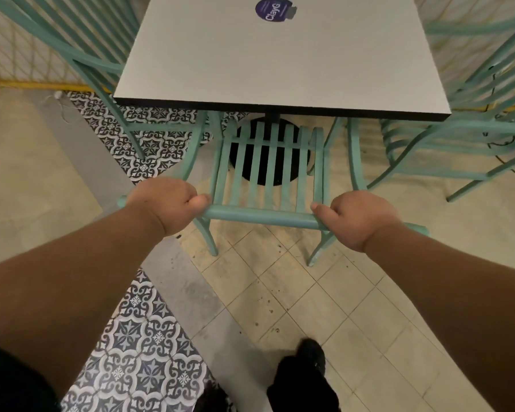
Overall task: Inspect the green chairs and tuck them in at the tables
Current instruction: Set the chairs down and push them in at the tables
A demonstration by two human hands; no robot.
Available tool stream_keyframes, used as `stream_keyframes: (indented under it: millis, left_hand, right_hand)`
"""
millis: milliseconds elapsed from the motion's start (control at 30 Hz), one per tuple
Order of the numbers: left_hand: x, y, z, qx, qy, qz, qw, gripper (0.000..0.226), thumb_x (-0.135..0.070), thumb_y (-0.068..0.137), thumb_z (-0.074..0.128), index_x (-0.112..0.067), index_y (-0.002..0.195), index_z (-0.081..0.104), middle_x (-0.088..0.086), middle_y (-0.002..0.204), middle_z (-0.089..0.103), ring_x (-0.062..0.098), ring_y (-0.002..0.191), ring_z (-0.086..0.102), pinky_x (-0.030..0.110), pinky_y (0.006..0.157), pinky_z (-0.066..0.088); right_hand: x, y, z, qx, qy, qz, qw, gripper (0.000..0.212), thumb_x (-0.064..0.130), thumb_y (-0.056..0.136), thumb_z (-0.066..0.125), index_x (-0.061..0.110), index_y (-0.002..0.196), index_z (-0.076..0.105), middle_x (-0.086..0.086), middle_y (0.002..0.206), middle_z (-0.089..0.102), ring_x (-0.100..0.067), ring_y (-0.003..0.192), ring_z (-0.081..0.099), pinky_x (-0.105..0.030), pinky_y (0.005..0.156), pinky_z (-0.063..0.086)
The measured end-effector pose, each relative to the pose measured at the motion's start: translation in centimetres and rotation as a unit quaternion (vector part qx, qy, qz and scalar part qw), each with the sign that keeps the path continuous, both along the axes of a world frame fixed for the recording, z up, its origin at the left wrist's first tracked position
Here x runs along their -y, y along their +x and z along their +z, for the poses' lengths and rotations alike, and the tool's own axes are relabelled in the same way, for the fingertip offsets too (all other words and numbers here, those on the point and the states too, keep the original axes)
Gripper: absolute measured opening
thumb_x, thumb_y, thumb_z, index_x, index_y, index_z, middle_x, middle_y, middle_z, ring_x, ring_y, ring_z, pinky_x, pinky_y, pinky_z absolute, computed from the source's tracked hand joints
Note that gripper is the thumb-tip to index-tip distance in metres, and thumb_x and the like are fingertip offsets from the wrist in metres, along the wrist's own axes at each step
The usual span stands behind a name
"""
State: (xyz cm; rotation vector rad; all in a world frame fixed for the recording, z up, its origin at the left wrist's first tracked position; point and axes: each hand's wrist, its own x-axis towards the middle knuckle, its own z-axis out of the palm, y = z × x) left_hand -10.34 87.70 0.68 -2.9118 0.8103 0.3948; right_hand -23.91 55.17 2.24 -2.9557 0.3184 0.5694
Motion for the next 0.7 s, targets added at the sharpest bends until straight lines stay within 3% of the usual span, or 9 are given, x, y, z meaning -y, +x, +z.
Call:
stream_keyframes:
  millis: [100,267,367,467,533,633,700]
  left_hand:
    - [-0.1,-0.1,0.0,-0.001,-0.002,0.007,1.0,0.074,-0.073,0.08,0.006,-0.025,0.069,0.061,0.0,0.065,0.061,0.019,0.062,0.059,0.039,0.062,0.053]
    - [0.3,-0.2,0.7,-0.018,0.007,0.02,1.0,0.06,-0.062,0.093,0.02,-0.025,0.077,0.064,0.001,0.07,0.061,0.018,0.067,0.058,0.038,0.066,0.051]
    - [0.5,-0.5,1.2,-0.044,0.046,0.029,0.998,0.059,-0.057,0.098,0.018,-0.027,0.088,0.068,0.002,0.077,0.062,0.02,0.074,0.059,0.038,0.073,0.052]
    - [1.3,-0.9,3.1,-0.07,0.104,0.012,0.992,0.051,-0.051,0.101,0.017,-0.03,0.096,0.063,0.0,0.089,0.062,0.02,0.086,0.058,0.04,0.081,0.046]
    - [2.1,-1.8,4.4,-0.061,0.07,0.005,0.996,0.047,-0.05,0.099,0.017,-0.03,0.1,0.059,-0.002,0.097,0.061,0.019,0.091,0.057,0.041,0.081,0.04]
    - [3.3,-3.6,7.9,-0.025,-0.061,0.009,0.998,0.056,-0.054,0.101,0.02,-0.026,0.13,0.059,0.005,0.125,0.065,0.027,0.112,0.061,0.046,0.089,0.047]
    - [3.9,-3.9,10.1,-0.016,-0.087,0.004,0.996,0.051,-0.049,0.104,0.025,-0.024,0.134,0.058,0.007,0.132,0.064,0.028,0.117,0.06,0.045,0.092,0.047]
  right_hand:
    - [0.0,-0.1,-0.1,0.009,0.013,0.004,1.0,0.072,0.071,0.097,0.023,0.019,0.072,0.064,-0.003,0.069,0.063,-0.021,0.065,0.061,-0.036,0.06,0.053]
    - [0.0,-0.9,0.7,0.023,0.062,0.008,0.998,0.053,0.063,0.1,0.032,0.025,0.072,0.058,0.003,0.073,0.058,-0.017,0.068,0.057,-0.035,0.062,0.047]
    - [-0.2,-1.3,2.0,0.02,0.072,-0.018,0.997,0.045,0.058,0.103,0.035,0.026,0.086,0.063,0.002,0.085,0.06,-0.022,0.082,0.059,-0.036,0.072,0.043]
    - [-0.9,-1.8,5.0,0.047,0.049,-0.067,0.995,0.051,0.057,0.105,0.033,0.019,0.108,0.066,-0.005,0.101,0.066,-0.027,0.094,0.061,-0.041,0.083,0.05]
    - [-1.2,-2.2,7.3,0.062,0.02,-0.076,0.995,0.055,0.057,0.105,0.032,0.016,0.12,0.065,-0.009,0.114,0.067,-0.03,0.104,0.062,-0.046,0.093,0.052]
    - [-1.3,-2.9,10.0,0.073,-0.004,-0.078,0.994,0.057,0.058,0.104,0.031,0.017,0.129,0.061,-0.01,0.124,0.066,-0.032,0.113,0.061,-0.048,0.099,0.049]
    - [-1.2,-3.3,11.1,0.074,-0.008,-0.09,0.993,0.058,0.059,0.103,0.03,0.018,0.133,0.06,-0.01,0.13,0.065,-0.032,0.119,0.059,-0.048,0.103,0.047]
